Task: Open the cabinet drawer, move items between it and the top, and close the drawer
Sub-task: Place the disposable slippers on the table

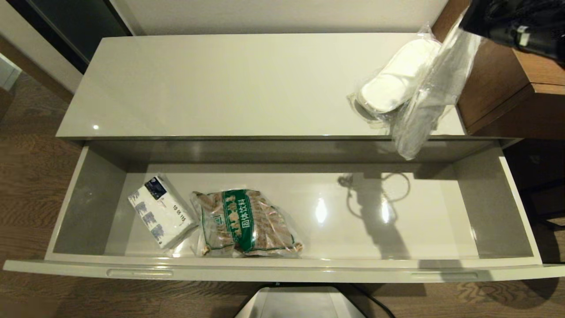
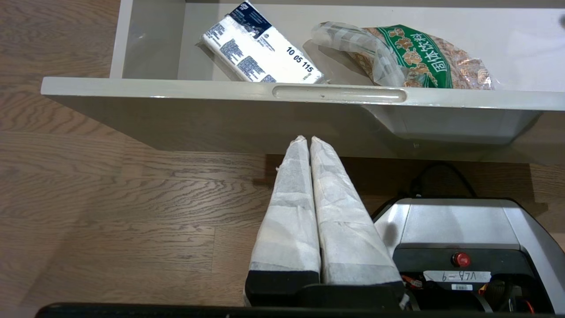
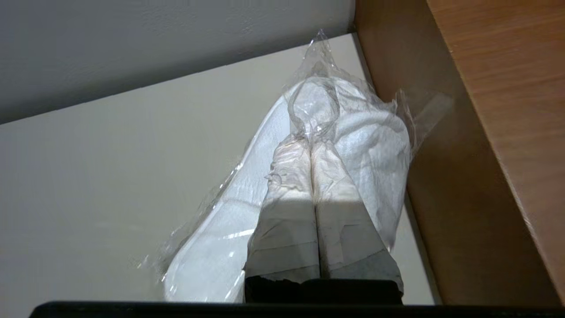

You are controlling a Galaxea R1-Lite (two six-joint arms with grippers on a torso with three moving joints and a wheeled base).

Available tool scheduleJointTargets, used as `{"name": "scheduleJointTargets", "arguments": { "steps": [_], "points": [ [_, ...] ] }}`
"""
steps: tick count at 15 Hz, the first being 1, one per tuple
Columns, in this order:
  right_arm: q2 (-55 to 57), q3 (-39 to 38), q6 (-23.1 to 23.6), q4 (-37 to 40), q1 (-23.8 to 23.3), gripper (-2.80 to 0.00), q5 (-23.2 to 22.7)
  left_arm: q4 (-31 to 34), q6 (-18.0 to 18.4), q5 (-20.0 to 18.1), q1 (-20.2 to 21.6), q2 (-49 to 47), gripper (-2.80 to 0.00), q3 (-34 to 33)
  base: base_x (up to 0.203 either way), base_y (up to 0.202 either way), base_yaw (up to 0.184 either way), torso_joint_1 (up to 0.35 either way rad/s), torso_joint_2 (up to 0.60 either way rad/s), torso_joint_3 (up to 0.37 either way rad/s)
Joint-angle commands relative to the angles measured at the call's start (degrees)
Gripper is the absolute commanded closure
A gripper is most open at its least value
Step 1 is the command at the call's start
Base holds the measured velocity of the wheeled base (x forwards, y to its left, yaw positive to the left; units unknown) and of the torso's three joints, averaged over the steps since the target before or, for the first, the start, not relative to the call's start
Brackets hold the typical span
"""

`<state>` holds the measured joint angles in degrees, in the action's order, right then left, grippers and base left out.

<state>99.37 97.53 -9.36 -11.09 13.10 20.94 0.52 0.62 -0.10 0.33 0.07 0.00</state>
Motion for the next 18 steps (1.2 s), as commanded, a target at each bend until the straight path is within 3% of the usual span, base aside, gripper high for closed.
{"name": "scheduleJointTargets", "arguments": {
  "steps": [1, 10, 16, 17, 18],
  "points": [
    [7.63, -3.94, 1.44, -12.79, -2.85, 0.00, -0.10, 0.00, -0.01, 0.01, 0.11, 0.01, 0.00, 0.00, 0.000, 0.000, 0.000, 0.000, 0.00, 0.000],
    [19.85, -9.71, 4.30, -27.68, -8.88, 0.00, -2.02, 0.00, -0.01, 0.01, 0.02, 0.01, 0.00, 0.00, 0.000, 0.000, 0.000, 0.000, 0.00, 0.000],
    [19.63, -9.64, 5.64, -28.28, -10.46, 0.00, -1.61, 0.00, -0.01, 0.01, 0.10, 0.01, 0.00, 0.00, 0.000, 0.000, 0.000, 0.000, 0.00, 0.000],
    [19.81, -9.48, 6.63, -28.41, -10.46, -2.80, -1.09, 0.00, -0.01, 0.01, 0.10, 0.01, 0.00, 0.00, 0.000, 0.000, 0.000, 0.000, 0.00, 0.000],
    [19.93, -9.35, 7.34, -28.99, -10.46, -2.80, 0.14, 0.00, -0.01, 0.01, 0.02, 0.01, 0.00, 0.00, 0.000, 0.000, 0.000, 0.000, 0.00, 0.000]
  ]
}}
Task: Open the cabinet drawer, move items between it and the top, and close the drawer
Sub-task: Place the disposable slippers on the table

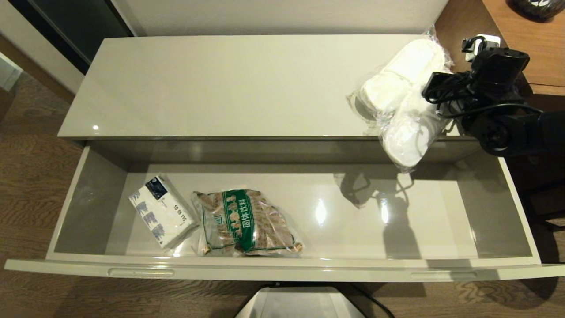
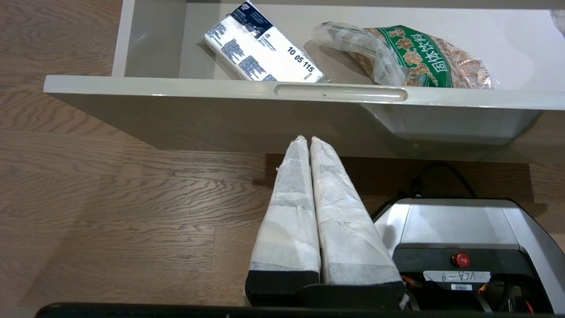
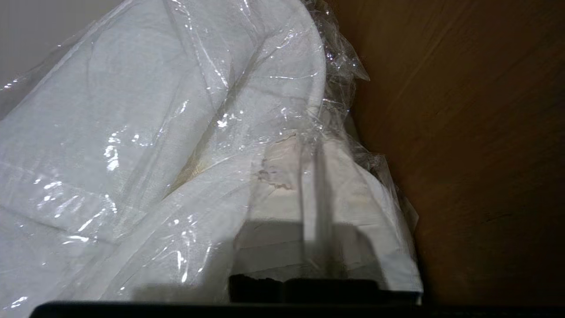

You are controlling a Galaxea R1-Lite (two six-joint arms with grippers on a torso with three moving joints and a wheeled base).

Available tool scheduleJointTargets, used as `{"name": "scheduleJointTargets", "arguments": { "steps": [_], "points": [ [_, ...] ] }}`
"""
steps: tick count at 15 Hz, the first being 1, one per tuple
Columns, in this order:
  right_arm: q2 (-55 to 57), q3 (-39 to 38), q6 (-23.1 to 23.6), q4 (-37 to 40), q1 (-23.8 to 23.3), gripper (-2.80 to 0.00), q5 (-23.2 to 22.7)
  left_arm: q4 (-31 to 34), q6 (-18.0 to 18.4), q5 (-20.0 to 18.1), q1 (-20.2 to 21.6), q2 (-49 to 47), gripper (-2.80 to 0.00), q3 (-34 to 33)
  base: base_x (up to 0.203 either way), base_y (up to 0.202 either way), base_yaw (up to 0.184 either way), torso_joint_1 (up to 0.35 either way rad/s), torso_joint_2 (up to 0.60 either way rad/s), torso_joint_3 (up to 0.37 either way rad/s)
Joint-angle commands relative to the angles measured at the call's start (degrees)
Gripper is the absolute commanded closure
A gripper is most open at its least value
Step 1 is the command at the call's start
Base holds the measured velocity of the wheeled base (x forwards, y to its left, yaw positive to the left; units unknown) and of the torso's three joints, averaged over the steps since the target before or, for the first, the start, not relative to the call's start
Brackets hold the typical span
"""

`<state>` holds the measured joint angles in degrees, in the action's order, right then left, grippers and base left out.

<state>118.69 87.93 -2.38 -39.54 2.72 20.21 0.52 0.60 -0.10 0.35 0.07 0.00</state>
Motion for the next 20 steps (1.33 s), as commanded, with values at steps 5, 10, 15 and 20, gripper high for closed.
{"name": "scheduleJointTargets", "arguments": {
  "steps": [5, 10, 15, 20],
  "points": [
    [-2.89, 0.86, 0.44, -1.33, 0.01, -2.80, 1.91, 0.00, 0.02, 0.01, 0.00, 0.02, 0.00, 0.00, 0.000, 0.000, 0.000, 0.000, 0.00, 0.000],
    [-6.09, 0.84, 4.89, -5.05, 0.01, -2.80, 2.17, 0.00, 0.02, 0.01, 0.00, 0.02, 0.00, 0.00, 0.000, 0.000, 0.000, 0.000, 0.00, 0.000],
    [-8.21, 0.84, 12.40, -12.66, 0.01, -2.80, 4.75, 0.00, 0.02, 0.01, 0.01, -0.07, 0.00, 0.00, 0.000, 0.000, 0.000, 0.000, 0.00, 0.000],
    [-12.08, 0.72, 12.85, -10.35, 0.06, -2.80, 5.25, 0.00, 0.02, 0.01, 0.00, 0.02, 0.00, 0.00, 0.000, 0.000, 0.000, 0.000, 0.00, 0.000]
  ]
}}
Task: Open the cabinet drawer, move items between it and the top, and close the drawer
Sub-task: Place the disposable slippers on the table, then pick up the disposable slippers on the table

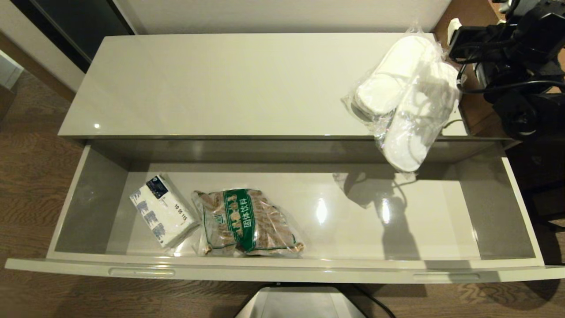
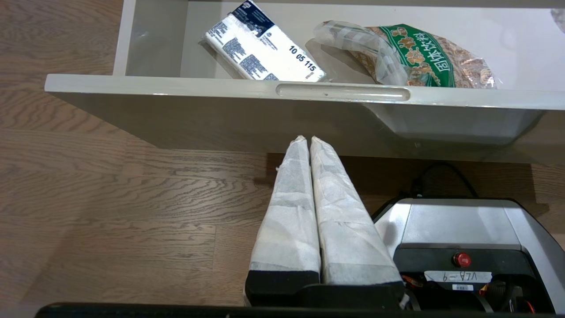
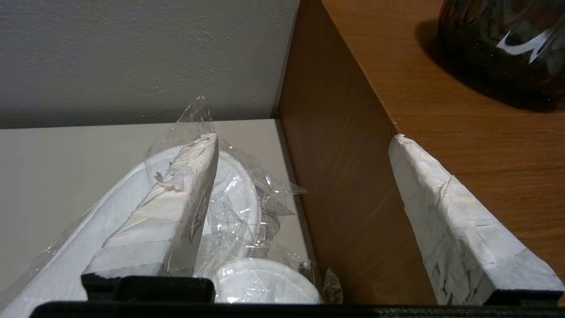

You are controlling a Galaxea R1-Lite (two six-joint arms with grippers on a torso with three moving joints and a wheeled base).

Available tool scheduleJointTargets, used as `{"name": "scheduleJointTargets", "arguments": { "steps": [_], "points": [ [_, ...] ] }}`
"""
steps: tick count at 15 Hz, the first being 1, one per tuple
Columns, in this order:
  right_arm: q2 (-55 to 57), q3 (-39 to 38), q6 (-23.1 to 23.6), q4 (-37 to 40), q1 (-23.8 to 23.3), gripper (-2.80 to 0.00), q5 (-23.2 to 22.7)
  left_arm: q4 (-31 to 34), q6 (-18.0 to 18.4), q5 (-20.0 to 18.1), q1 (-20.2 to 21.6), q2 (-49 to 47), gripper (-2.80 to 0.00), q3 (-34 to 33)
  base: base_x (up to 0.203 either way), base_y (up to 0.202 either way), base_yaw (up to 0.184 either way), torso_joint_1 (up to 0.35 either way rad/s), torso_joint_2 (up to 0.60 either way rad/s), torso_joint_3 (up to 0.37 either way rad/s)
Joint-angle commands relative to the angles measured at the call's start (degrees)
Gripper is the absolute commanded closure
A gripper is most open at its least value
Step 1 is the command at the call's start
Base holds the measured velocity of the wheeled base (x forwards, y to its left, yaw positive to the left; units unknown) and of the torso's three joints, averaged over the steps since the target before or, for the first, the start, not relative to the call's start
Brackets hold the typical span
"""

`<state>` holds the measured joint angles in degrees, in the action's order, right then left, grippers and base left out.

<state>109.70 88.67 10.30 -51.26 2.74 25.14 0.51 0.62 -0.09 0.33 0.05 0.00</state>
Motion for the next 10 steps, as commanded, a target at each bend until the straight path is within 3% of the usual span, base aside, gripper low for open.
{"name": "scheduleJointTargets", "arguments": {
  "steps": [1, 8, 9, 10],
  "points": [
    [-4.99, -0.03, 0.02, 5.89, 0.27, -2.80, 0.28, 0.02, -0.01, 0.00, 0.02, 0.04, 0.00, 0.00, 0.000, 0.000, 0.000, 0.000, 0.00, 0.000],
    [-19.44, 1.86, -2.93, 40.10, 2.43, -2.80, 0.44, 0.02, -0.01, 0.00, 0.02, -0.01, 0.00, 0.00, 0.000, 0.000, 0.000, 0.000, 0.00, 0.000],
    [-22.00, 1.92, -3.22, 43.90, 3.13, 0.00, 0.90, 0.02, -0.01, 0.00, 0.02, 0.04, 0.00, 0.00, 0.000, 0.000, 0.000, 0.000, 0.00, 0.000],
    [-24.52, 1.90, -3.66, 48.42, 3.99, 0.00, 1.73, 0.02, -0.01, 0.00, 0.02, 0.04, 0.00, 0.00, 0.000, 0.000, 0.000, 0.000, 0.00, 0.000]
  ]
}}
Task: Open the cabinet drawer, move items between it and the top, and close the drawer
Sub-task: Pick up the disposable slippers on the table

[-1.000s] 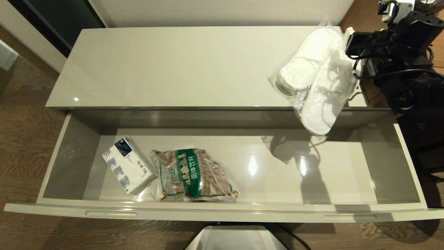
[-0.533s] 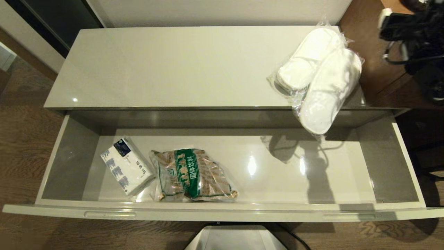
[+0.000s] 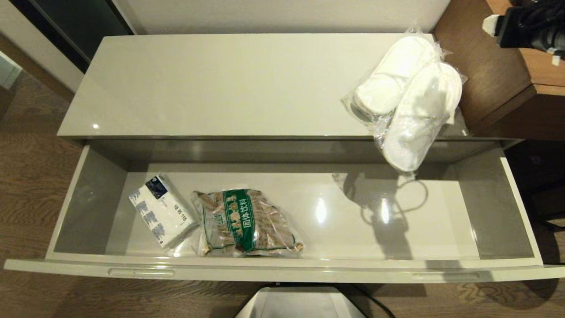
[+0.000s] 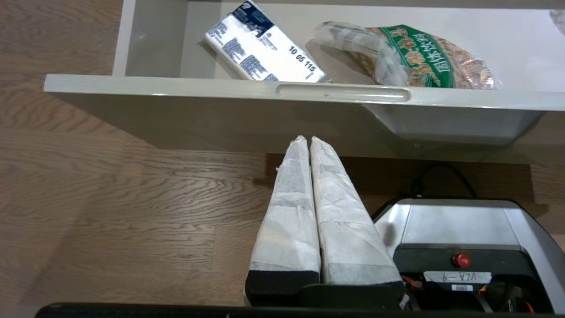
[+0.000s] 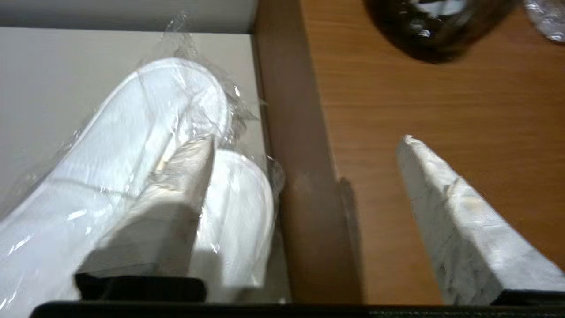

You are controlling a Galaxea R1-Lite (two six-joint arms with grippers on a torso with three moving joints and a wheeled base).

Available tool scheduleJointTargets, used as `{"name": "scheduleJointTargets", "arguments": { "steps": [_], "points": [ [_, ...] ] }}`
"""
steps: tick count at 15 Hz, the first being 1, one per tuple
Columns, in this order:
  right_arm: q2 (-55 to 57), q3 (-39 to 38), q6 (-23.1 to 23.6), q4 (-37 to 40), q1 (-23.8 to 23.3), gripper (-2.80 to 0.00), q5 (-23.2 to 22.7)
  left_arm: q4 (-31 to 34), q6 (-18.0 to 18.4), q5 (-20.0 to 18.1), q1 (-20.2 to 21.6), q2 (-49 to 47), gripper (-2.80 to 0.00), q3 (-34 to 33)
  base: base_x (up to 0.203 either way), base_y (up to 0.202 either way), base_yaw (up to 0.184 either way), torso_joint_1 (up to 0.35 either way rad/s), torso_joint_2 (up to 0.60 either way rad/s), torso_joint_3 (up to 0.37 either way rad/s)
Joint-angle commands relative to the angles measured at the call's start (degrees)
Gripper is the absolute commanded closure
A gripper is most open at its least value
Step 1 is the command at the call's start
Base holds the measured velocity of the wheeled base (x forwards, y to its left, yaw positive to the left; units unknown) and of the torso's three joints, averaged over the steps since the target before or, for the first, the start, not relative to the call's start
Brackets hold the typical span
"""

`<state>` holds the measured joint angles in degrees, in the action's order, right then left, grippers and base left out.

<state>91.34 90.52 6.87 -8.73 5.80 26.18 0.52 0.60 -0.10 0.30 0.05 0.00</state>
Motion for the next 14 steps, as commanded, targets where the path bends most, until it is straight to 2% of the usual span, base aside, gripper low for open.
{"name": "scheduleJointTargets", "arguments": {
  "steps": [1, 3, 5, 7, 8, 9, 11, 14],
  "points": [
    [-9.06, -0.25, -1.15, 10.10, 1.57, 0.00, 1.18, 0.00, 0.02, 0.01, 0.05, 0.04, 0.00, 0.00, 0.000, 0.000, 0.000, 0.000, 0.00, 0.000],
    [-15.48, -0.06, -5.32, 24.80, 3.35, 0.00, 1.51, 0.00, 0.02, 0.01, 0.05, 0.04, 0.00, 0.00, 0.000, 0.000, 0.000, 0.000, 0.00, 0.000],
    [-20.46, 2.31, -12.13, 40.71, 6.80, 0.00, 1.64, 0.00, 0.02, 0.01, 0.05, 0.04, 0.00, 0.00, 0.000, 0.000, 0.000, 0.000, 0.00, 0.000],
    [-26.18, 3.59, -24.02, 58.12, 11.00, 0.00, 1.78, 0.00, 0.02, 0.01, 0.05, 0.04, 0.00, 0.00, 0.000, 0.000, 0.000, 0.000, 0.00, 0.000],
    [-28.85, 3.69, -31.98, 65.84, 12.02, 0.00, 1.60, 0.00, 0.02, 0.01, 0.05, 0.04, 0.00, 0.00, 0.000, 0.000, 0.000, 0.000, 0.00, 0.000],
    [-31.60, 3.16, -37.82, 71.83, 12.18, 0.00, 1.03, 0.00, 0.02, 0.01, 0.05, 0.04, 0.00, 0.00, 0.000, 0.000, 0.000, 0.000, 0.00, 0.000],
    [-37.63, -0.55, -41.67, 76.78, 11.26, 0.00, -2.03, 0.00, 0.02, 0.01, 0.05, 0.04, 0.00, 0.00, 0.000, 0.000, 0.000, 0.000, 0.00, 0.000],
    [-48.68, -9.16, -42.94, 81.78, 9.58, 0.00, -5.00, 0.00, 0.02, 0.01, 0.13, 0.04, 0.00, 0.00, 0.000, 0.000, 0.000, 0.000, 0.00, 0.000]
  ]
}}
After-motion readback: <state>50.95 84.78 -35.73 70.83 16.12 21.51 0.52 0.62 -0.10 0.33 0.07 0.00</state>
